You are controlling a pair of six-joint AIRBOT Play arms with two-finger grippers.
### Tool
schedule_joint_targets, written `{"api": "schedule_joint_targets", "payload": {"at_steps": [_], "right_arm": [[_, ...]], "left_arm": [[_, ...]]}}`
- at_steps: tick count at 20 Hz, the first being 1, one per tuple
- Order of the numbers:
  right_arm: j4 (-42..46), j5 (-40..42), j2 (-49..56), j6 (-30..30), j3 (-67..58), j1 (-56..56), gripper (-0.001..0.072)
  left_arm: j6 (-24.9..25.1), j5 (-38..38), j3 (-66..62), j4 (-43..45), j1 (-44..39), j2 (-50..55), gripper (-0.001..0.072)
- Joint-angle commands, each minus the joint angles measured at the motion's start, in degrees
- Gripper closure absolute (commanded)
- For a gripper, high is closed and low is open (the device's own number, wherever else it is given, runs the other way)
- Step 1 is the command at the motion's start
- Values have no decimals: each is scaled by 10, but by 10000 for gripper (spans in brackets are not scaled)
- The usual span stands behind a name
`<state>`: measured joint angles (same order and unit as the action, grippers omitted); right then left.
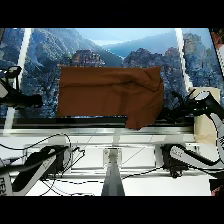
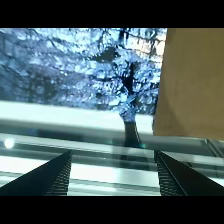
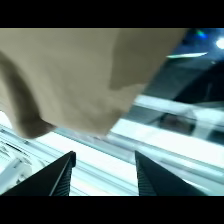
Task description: Fold the clothes and pants, and hang the long-sleeved shirts on hangers.
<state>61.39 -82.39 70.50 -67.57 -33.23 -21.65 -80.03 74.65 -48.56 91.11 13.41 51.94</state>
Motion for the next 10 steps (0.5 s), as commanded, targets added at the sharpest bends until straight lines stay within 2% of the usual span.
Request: {"api": "schedule_joint_targets", "payload": {"at_steps": [1, 3, 5, 7, 10], "right_arm": [[12, 22, 0, -3, 17, 0, 275], [-1, 62, 0, -2, 35, 0, 275], [-59, 85, 0, 29, 40, 0, 275], [-87, 89, 0, 27, 40, 0, 276], [-86, 80, 0, 18, 40, 0, 276]], "left_arm": [[28, 3, 1, -45, 24, 46, 153], [45, 3, 1, -69, 47, 71, 153], [67, 4, 1, -108, 74, 94, 153], [90, 17, 1, -153, 103, 117, 153], [92, 46, 1, -166, 132, 156, 153]]}}
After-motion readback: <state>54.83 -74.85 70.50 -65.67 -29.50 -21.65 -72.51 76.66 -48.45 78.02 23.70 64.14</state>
